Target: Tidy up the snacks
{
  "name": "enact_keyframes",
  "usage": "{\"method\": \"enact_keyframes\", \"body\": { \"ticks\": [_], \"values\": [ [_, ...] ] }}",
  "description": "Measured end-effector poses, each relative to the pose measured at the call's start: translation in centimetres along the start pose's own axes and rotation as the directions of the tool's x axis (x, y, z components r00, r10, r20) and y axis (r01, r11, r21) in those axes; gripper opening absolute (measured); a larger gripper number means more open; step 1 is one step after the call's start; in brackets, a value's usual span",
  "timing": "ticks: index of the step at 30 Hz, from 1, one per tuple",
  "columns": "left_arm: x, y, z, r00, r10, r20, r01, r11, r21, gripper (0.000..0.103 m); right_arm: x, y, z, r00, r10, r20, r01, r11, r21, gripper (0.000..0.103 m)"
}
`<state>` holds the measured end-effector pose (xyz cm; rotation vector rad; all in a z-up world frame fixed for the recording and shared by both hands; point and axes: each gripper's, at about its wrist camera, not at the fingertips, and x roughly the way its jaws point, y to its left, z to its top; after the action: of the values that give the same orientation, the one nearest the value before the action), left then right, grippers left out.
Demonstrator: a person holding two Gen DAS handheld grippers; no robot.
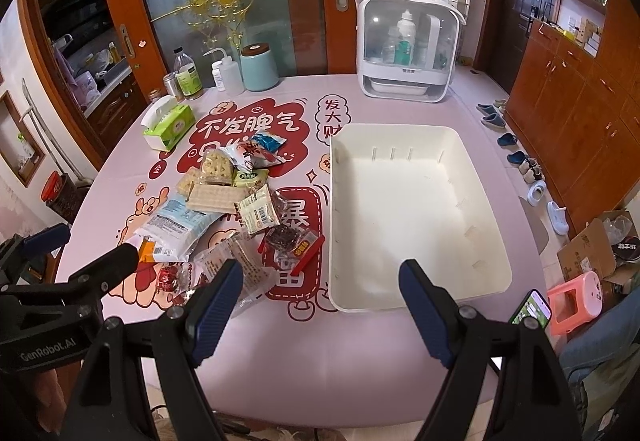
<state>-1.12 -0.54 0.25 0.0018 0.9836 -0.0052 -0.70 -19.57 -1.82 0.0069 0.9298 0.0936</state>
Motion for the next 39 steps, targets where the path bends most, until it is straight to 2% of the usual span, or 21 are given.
{"method": "enact_keyframes", "body": {
  "ticks": [10, 28, 33, 39],
  "values": [
    [0.0, -0.4, -0.3, 1.0, 0.003, -0.002, -0.003, 1.0, 0.0, 0.102, -0.1, -0.3, -0.3, 1.0, 0.009, -0.008, -0.009, 1.0, -0.003, 0.081],
    [-0.6, -1.4, -2.2, 0.998, 0.057, -0.007, -0.058, 0.998, -0.037, 0.102, 0.5, -1.3, -0.9, 0.997, 0.068, -0.045, -0.069, 0.997, -0.027, 0.081],
    [-0.8, -0.1, -2.3, 0.997, 0.082, -0.004, -0.082, 0.995, -0.059, 0.102, 0.9, -0.5, -0.8, 0.995, 0.089, -0.054, -0.091, 0.995, -0.038, 0.081],
    [-0.4, 4.4, -1.2, 0.994, 0.111, 0.004, -0.11, 0.986, -0.124, 0.102, 1.5, 0.9, -0.4, 0.995, 0.085, -0.055, -0.087, 0.996, -0.037, 0.081]
  ]
}}
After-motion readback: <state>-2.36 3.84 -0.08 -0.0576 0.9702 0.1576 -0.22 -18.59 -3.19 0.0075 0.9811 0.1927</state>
